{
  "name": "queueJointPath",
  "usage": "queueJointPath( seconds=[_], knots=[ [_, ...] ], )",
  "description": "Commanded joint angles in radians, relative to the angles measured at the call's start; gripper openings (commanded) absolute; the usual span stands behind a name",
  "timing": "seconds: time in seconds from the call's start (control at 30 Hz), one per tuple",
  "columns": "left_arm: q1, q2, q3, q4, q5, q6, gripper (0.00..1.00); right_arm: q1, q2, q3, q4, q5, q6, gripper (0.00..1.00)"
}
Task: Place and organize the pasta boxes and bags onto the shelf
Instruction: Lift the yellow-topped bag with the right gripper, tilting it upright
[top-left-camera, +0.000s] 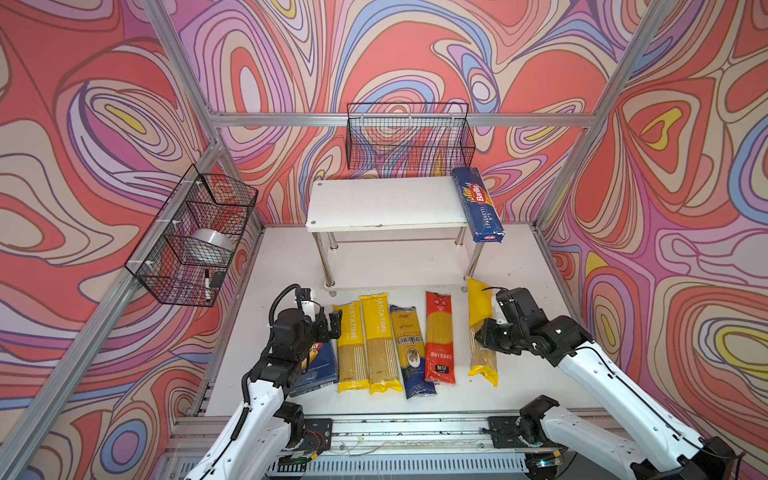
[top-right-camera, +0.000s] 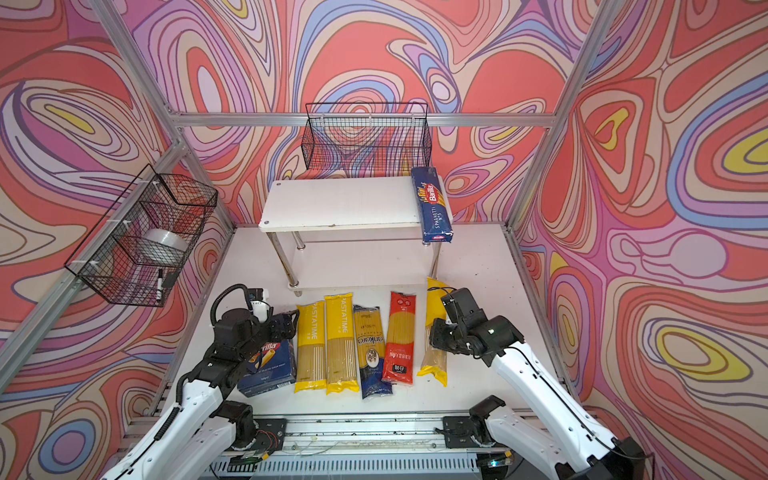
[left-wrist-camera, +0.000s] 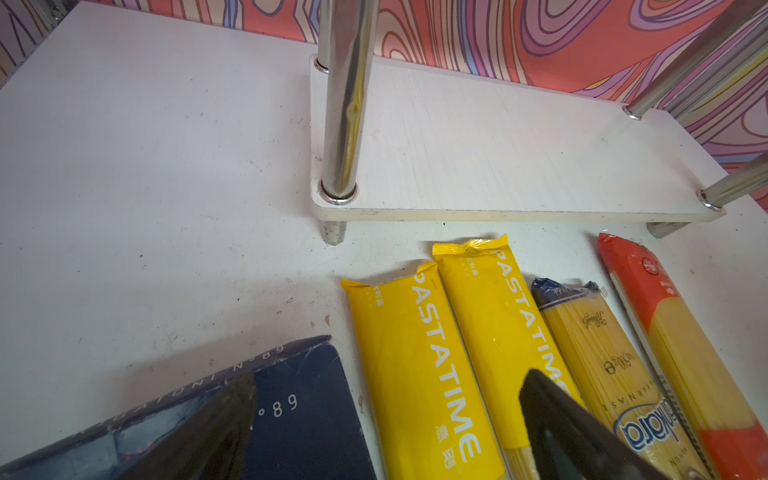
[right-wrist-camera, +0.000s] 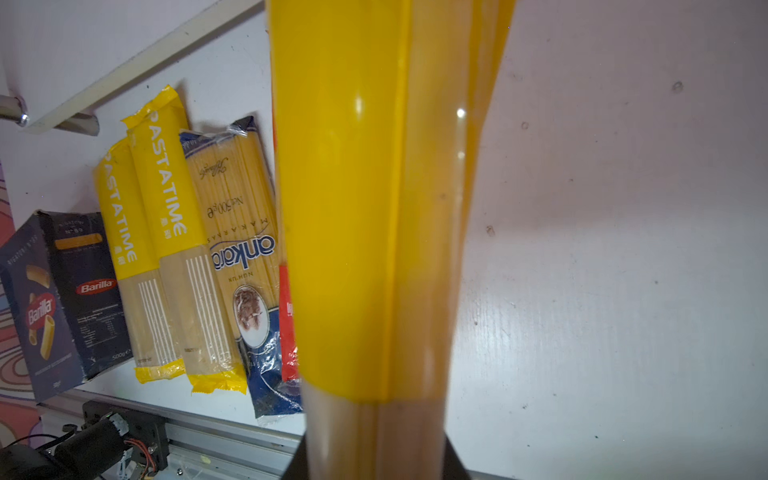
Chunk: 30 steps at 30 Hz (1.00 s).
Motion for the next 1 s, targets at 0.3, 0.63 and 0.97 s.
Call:
queueJointPath(
  seconds=[0.3, 0.63, 0.97],
  knots=[
    [-0.002, -0.011, -0.005, 0.0, 0.003, 0.013, 1.0, 0.07, -0.011, 0.132, 0.031, -0.002, -0.027, 0.02],
    [-0.002, -0.011, -0.006, 0.001, 0.003, 0.013, 1.0, 0.136, 0.036, 0.208, 0.087, 0.018, -0.05, 0.02],
    [-0.001, -0.011, -0.005, 0.0, 0.0, 0.012, 1.0, 0.256, 0.125, 0.329, 0.079, 0.101, -0.08, 0.02]
  ],
)
